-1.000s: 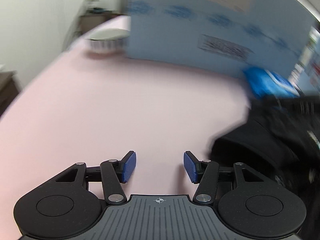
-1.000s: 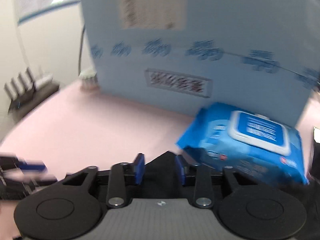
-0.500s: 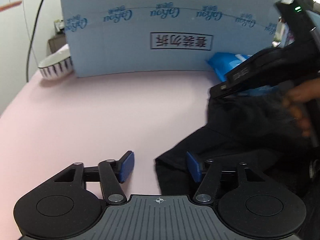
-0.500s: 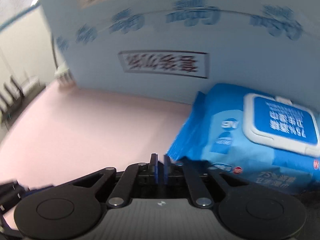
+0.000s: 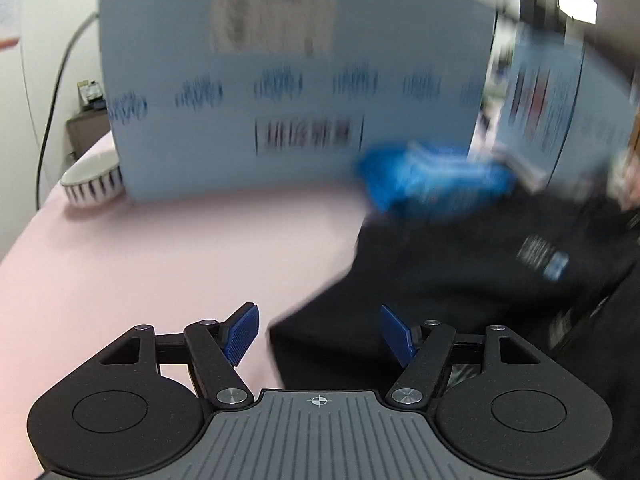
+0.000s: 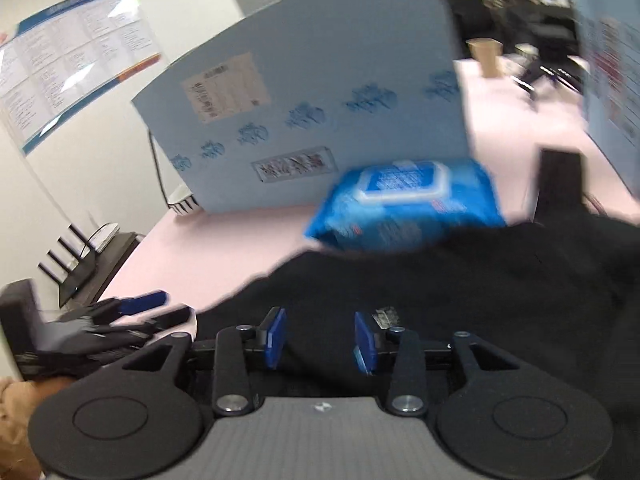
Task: Fold clothes
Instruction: 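Move both open grippers back over the black garment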
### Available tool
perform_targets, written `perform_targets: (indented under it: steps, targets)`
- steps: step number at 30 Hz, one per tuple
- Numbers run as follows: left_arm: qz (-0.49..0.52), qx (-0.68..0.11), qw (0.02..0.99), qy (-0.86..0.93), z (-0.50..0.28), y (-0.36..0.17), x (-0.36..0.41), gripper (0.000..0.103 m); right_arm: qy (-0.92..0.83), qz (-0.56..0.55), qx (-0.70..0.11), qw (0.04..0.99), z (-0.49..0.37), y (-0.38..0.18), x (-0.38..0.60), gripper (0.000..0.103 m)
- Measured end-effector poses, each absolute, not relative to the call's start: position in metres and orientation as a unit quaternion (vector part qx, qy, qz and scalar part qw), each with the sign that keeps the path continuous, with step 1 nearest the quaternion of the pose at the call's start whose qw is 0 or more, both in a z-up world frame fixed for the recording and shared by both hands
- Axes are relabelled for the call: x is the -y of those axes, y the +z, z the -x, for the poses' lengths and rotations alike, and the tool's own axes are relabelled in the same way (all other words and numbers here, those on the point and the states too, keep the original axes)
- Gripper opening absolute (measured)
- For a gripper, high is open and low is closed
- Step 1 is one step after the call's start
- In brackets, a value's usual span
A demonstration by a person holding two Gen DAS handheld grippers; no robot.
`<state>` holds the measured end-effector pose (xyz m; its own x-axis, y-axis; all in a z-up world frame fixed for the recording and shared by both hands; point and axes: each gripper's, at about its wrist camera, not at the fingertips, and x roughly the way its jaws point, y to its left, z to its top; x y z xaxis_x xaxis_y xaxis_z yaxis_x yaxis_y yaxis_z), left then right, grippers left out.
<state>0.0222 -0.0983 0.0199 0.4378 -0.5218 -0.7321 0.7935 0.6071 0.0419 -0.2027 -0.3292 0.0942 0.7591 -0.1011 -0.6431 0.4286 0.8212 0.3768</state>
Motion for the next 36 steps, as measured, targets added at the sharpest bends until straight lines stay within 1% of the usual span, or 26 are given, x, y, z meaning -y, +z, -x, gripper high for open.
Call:
perform_targets:
  steps: [2,3,4,6,8,10,13,15,17,19,22,23,25,30,33,36]
  targets:
    - [-0.149,-0.366,0.836,-0.380,-0.032,0.020,0.081,0.074,-0.194,-0.265,-0.306,0.894,0.238,0.098,0.331,0.050]
    - [-0.143,-0.366,0.842,-0.369,-0.034,0.024,0.075,0.073,-0.213,-0.266,-0.302,0.890,0.252,0.099,0.332,0.052]
    - [-0.138,-0.360,0.848,-0.362,-0.033,0.030,0.069,0.073,-0.236,-0.269,-0.298,0.885,0.268,0.099,0.336,0.053]
    - [-0.093,-0.339,0.862,-0.366,-0.024,0.052,0.045,0.073,-0.287,-0.285,-0.284,0.870,0.312,0.097,0.348,0.059]
    - [-0.058,-0.323,0.864,-0.382,-0.004,0.072,0.026,0.074,-0.330,-0.297,-0.279,0.851,0.350,0.093,0.360,0.061]
    - [-0.039,-0.326,0.858,-0.396,0.013,0.080,0.018,0.076,-0.357,-0.306,-0.278,0.837,0.387,0.088,0.371,0.062]
    - [0.016,-0.365,0.844,-0.393,0.061,0.080,0.010,0.076,-0.371,-0.306,-0.282,0.830,0.430,0.080,0.382,0.062]
    - [0.030,-0.387,0.853,-0.349,0.107,0.073,0.005,0.076,-0.378,-0.292,-0.286,0.831,0.459,0.073,0.385,0.063]
    - [0.007,-0.382,0.871,-0.310,0.139,0.067,0.008,0.076,-0.366,-0.266,-0.291,0.843,0.493,0.066,0.386,0.065]
    - [-0.036,-0.375,0.878,-0.294,0.171,0.064,0.017,0.076,-0.352,-0.255,-0.297,0.850,0.509,0.060,0.389,0.067]
    - [-0.088,-0.358,0.883,-0.292,0.200,0.066,0.033,0.076,-0.318,-0.236,-0.315,0.862,0.535,0.057,0.393,0.068]
    - [-0.111,-0.357,0.885,-0.277,0.207,0.066,0.040,0.076,-0.311,-0.238,-0.319,0.863,0.542,0.056,0.396,0.068]
    - [-0.127,-0.365,0.888,-0.249,0.212,0.063,0.042,0.076,-0.304,-0.249,-0.321,0.861,0.560,0.055,0.403,0.070]
    - [-0.068,-0.409,0.884,-0.218,0.195,0.054,0.034,0.077,-0.320,-0.243,-0.320,0.858,0.576,0.051,0.401,0.078]
    - [-0.031,-0.442,0.872,-0.207,0.179,0.045,0.029,0.077,-0.328,-0.237,-0.319,0.857,0.580,0.046,0.391,0.079]
    - [-0.025,-0.455,0.864,-0.213,0.173,0.040,0.030,0.081,-0.342,-0.200,-0.330,0.857,0.582,0.043,0.385,0.081]
